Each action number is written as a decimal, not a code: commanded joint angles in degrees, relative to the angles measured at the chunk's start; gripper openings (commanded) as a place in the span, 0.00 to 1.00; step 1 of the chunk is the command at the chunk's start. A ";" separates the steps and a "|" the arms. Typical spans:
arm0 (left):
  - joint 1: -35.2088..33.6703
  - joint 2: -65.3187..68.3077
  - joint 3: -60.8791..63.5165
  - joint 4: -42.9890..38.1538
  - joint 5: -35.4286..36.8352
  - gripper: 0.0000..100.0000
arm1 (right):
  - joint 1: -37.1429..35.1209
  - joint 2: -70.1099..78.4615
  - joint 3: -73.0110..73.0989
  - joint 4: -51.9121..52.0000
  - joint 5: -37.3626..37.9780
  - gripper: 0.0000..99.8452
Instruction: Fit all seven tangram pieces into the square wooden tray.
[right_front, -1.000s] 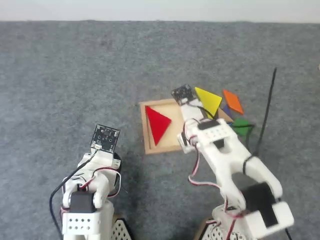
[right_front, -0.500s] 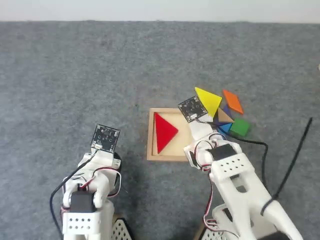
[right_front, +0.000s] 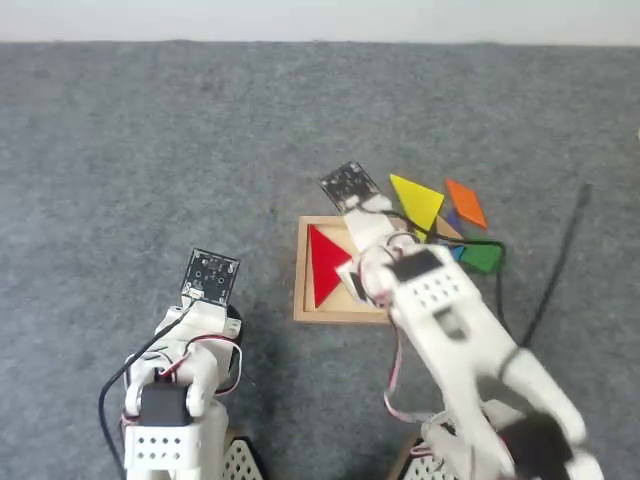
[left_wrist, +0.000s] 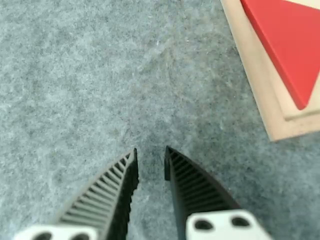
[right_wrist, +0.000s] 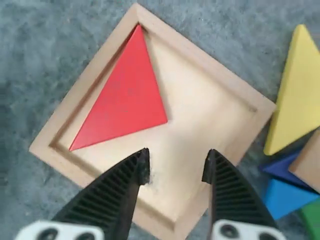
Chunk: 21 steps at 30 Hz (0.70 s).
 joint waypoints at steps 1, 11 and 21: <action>-0.09 -1.23 -0.66 0.18 -0.62 0.09 | -0.84 7.43 -6.15 -3.56 -2.29 0.18; -0.09 -1.23 -0.66 0.18 -0.62 0.09 | -1.80 13.41 -8.09 -5.93 -2.20 0.18; -0.09 -1.23 -0.66 0.18 -0.62 0.09 | -10.51 13.41 -8.00 -5.93 -2.37 0.18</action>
